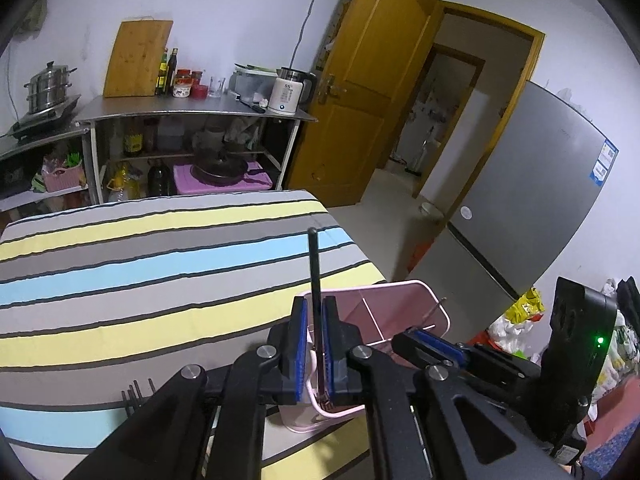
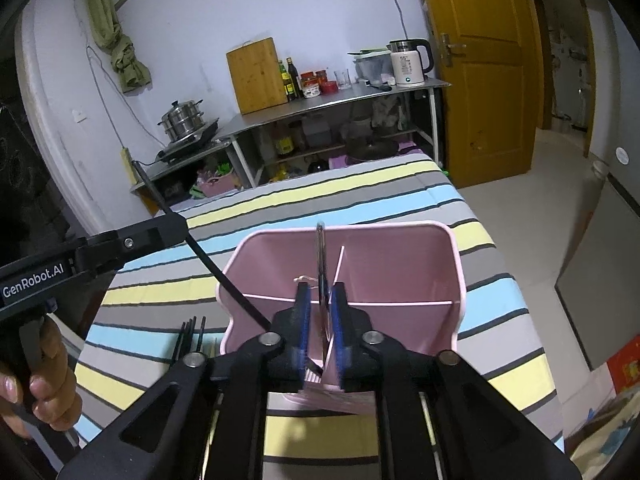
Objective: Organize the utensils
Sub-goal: 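Open both tools to release the chopsticks into the basket compartments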
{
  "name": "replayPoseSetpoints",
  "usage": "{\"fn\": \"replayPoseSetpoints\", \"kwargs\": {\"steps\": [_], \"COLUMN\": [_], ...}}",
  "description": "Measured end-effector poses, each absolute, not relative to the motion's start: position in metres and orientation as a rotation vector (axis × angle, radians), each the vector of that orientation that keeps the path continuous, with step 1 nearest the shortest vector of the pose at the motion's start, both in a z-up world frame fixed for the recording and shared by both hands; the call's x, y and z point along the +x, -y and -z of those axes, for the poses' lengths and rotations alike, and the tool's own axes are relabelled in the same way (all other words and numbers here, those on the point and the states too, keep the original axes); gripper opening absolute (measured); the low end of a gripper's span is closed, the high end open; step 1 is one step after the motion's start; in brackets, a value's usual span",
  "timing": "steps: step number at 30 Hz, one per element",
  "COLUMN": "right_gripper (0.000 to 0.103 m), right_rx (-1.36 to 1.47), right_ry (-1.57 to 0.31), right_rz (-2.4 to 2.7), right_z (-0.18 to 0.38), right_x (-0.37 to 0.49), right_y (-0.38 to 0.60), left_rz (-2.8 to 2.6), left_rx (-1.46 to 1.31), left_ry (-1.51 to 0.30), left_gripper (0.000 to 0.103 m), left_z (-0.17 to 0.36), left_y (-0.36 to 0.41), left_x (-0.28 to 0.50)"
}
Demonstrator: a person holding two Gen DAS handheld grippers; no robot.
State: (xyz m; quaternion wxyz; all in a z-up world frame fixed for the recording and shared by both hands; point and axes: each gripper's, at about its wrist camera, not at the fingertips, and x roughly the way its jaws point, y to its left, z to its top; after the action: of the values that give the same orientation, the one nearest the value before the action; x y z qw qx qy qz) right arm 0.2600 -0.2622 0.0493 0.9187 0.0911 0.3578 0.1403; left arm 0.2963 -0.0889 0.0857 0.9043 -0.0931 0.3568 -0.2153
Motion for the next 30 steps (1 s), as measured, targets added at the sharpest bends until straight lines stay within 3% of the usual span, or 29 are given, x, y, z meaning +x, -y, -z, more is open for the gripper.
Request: {"fn": "replayPoseSetpoints", "kwargs": {"steps": [12,30], "right_gripper": [0.02,0.02], "right_rx": [0.228,0.157], "right_ry": [-0.672,-0.64], "right_rz": [-0.262,-0.36], "right_z": [-0.062,-0.067], "right_x": [0.229,0.144], "right_y": [0.274,0.243], "left_rz": [0.364,0.225], "left_rx": [-0.185,-0.216], "left_ry": [-0.626,-0.634], "left_gripper": [0.011,0.01], "left_z": [-0.099,-0.069], "left_y": [0.051,-0.022], "left_x": [0.25,0.131]}}
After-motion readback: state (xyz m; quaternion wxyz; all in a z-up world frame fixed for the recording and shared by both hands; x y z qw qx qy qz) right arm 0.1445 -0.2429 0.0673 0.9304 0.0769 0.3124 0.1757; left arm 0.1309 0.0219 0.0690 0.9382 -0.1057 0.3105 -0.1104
